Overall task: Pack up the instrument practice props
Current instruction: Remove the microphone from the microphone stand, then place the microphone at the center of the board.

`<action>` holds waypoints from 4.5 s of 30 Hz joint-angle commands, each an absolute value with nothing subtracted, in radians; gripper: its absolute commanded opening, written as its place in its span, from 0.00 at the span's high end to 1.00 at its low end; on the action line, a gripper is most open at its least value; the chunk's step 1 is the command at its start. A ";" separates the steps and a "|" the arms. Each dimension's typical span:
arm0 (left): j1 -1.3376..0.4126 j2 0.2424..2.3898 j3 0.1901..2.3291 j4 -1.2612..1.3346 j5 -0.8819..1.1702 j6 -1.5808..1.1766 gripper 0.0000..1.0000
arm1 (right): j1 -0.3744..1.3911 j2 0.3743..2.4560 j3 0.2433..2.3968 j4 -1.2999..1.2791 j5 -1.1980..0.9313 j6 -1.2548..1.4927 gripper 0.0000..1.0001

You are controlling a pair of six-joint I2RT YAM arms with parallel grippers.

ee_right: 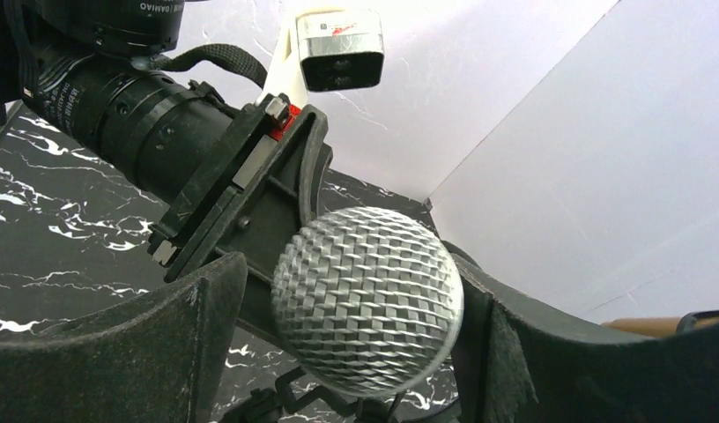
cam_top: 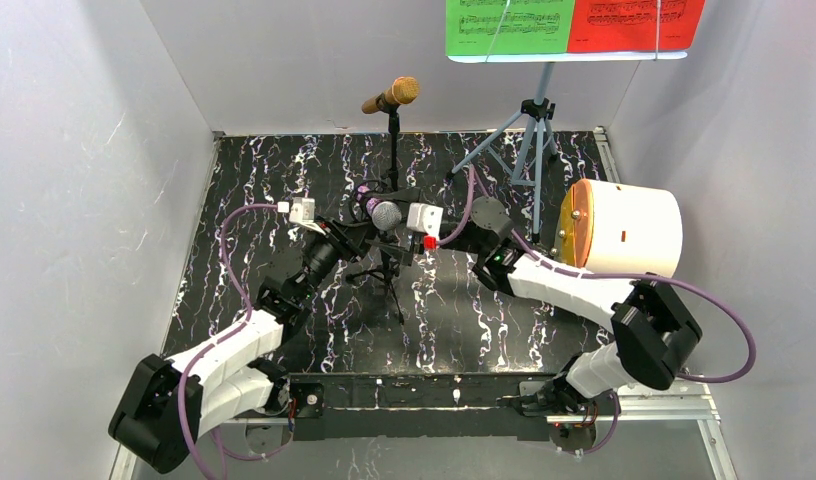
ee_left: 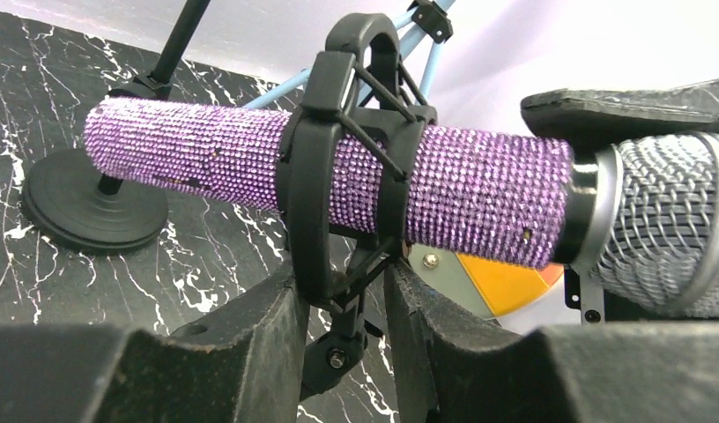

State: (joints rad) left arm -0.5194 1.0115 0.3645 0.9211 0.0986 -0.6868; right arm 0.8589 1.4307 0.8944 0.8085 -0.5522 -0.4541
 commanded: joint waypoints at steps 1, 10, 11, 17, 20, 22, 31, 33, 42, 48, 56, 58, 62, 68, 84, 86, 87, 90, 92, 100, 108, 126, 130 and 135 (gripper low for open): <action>-0.515 1.012 0.409 0.933 0.117 -0.698 0.67 | 0.862 1.447 0.955 0.916 -0.596 -0.481 0.16; -0.514 1.015 0.408 0.929 0.095 -0.719 0.90 | 0.862 1.443 0.966 0.858 -0.634 -0.493 0.50; -0.514 1.009 0.407 0.924 0.086 -0.716 0.96 | 0.862 1.436 0.961 0.852 -0.636 -0.495 0.56; -0.515 0.979 0.424 0.810 0.017 -0.684 1.00 | 0.861 1.389 0.946 0.815 -0.652 -0.500 0.94; -0.515 0.962 0.445 0.707 -0.058 -0.673 1.00 | 0.861 1.366 0.946 0.791 -0.680 -0.496 0.99; -0.515 0.951 0.448 0.658 -0.102 -0.677 1.00 | 0.862 1.353 0.949 0.771 -0.713 -0.494 0.99; -0.515 0.945 0.454 0.547 -0.223 -0.725 1.00 | 0.861 1.277 0.925 0.693 -0.826 -0.508 0.99; -0.515 0.950 0.458 0.538 -0.228 -0.726 1.00 | 0.862 1.255 0.918 0.680 -0.828 -0.515 0.99; -0.515 0.967 0.460 0.551 -0.201 -0.704 1.00 | 0.861 1.142 0.883 0.647 -0.820 -0.483 0.99; -0.515 0.980 0.465 0.566 -0.166 -0.676 0.94 | 0.862 1.062 0.863 0.605 -0.763 -0.431 0.99; -0.515 0.981 0.473 0.590 -0.098 -0.636 0.78 | 0.861 0.975 0.826 0.545 -0.635 -0.329 0.99; -0.515 0.979 0.472 0.590 -0.095 -0.633 0.76 | 0.861 0.955 0.816 0.534 -0.611 -0.301 0.99; -0.515 0.972 0.474 0.595 -0.075 -0.618 0.57 | 0.861 0.929 0.827 0.460 -0.541 -0.241 0.99; -0.515 0.959 0.486 0.591 -0.029 -0.586 0.37 | 0.860 0.955 0.903 0.200 -0.327 -0.150 0.99; -0.515 0.848 0.660 0.218 0.102 -0.444 0.17 | 0.824 1.161 1.137 -0.184 -0.095 0.255 0.99; -0.515 0.829 0.695 0.137 0.128 -0.417 0.14 | 0.812 1.180 1.147 -0.183 -0.109 0.294 0.99; -0.515 0.821 0.709 0.112 0.150 -0.403 0.14 | 0.806 1.188 1.152 -0.182 -0.118 0.310 0.99; -0.515 0.801 0.720 0.086 0.246 -0.388 0.12 | 0.786 1.208 1.157 -0.164 -0.148 0.351 0.99; -0.515 0.795 0.709 0.104 0.322 -0.391 0.11 | 0.779 1.218 1.156 -0.141 -0.175 0.372 0.99; -0.515 0.814 0.629 0.299 0.531 -0.512 0.10 | 0.763 1.222 1.131 -0.076 -0.232 0.490 0.99; -0.548 0.853 0.589 0.364 0.580 -0.535 0.10 | 0.759 1.165 1.020 0.074 -0.273 0.660 0.99; -0.745 0.964 0.627 0.308 0.395 -0.427 0.25 | 0.759 1.134 0.891 0.247 -0.372 0.800 0.99; -0.754 1.001 0.636 0.321 0.458 -0.426 0.35 | 0.760 1.130 0.876 0.271 -0.377 0.815 0.99; -0.770 1.001 0.637 0.354 0.499 -0.416 0.47 | 0.759 1.131 0.868 0.285 -0.386 0.824 0.99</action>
State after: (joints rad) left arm -0.7559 1.0126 0.6029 0.3149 0.4442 -0.4393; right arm 0.7650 1.1656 0.8688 0.1799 -0.3622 0.7914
